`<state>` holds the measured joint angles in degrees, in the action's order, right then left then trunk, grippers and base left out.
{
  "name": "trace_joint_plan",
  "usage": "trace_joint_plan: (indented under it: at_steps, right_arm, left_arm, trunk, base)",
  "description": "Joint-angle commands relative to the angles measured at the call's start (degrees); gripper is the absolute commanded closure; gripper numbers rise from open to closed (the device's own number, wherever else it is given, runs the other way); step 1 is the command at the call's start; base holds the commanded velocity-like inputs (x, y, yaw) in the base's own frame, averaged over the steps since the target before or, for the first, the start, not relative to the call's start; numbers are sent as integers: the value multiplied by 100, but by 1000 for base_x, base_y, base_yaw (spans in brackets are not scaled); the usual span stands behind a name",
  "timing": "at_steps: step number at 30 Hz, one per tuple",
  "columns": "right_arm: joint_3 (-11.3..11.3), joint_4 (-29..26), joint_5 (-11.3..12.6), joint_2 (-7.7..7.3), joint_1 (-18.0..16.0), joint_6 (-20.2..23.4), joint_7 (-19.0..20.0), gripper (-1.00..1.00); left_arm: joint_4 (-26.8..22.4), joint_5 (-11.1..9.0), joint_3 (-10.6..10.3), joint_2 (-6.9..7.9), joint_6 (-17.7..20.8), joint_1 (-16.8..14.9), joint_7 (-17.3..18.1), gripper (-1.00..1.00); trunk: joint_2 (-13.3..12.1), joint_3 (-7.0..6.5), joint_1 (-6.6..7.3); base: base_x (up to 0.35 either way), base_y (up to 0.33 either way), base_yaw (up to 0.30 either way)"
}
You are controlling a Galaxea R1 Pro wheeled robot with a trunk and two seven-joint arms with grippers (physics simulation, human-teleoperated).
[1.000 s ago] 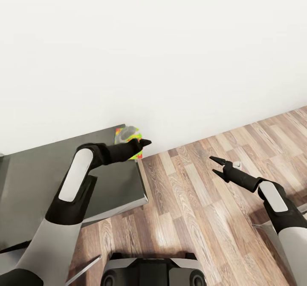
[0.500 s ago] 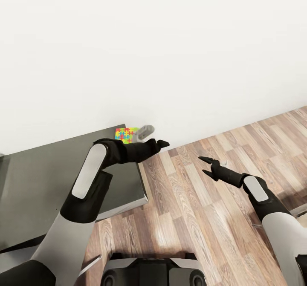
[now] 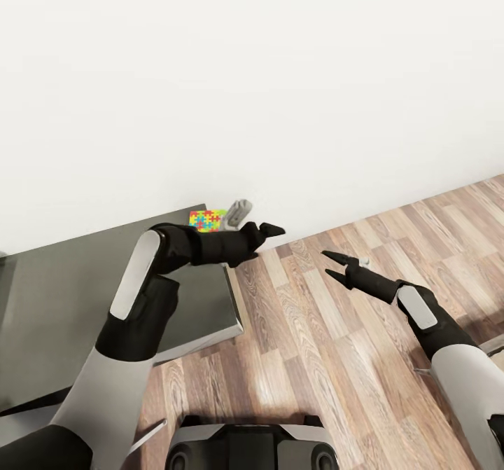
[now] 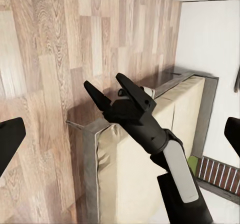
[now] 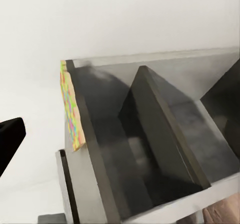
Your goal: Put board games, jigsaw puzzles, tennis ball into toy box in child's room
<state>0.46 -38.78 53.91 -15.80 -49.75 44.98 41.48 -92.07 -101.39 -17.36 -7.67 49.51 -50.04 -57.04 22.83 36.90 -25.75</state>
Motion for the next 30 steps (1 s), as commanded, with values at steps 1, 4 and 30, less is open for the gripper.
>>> trace_joint_plan:
  at_steps: [1,4,30]
  right_arm:
    - [21,2,14,-34,-3,28,109,-100]
    - [44,2,2,-80,-2,29,271,-100]
    - [40,2,-10,-306,16,51,566,-100]
  left_arm:
    - [-4,-105,41,-2,10,-3,-53,-100]
    - [-4,-226,138,0,6,10,-29,-100]
    - [-4,-1189,1370,570,274,702,2253,-100]
  trunk:
    - [9,7,-3]
    - [9,7,-3]
    - [9,7,-3]
  base:
    - [0,0,0]
    - [0,0,0]
    - [0,0,140]
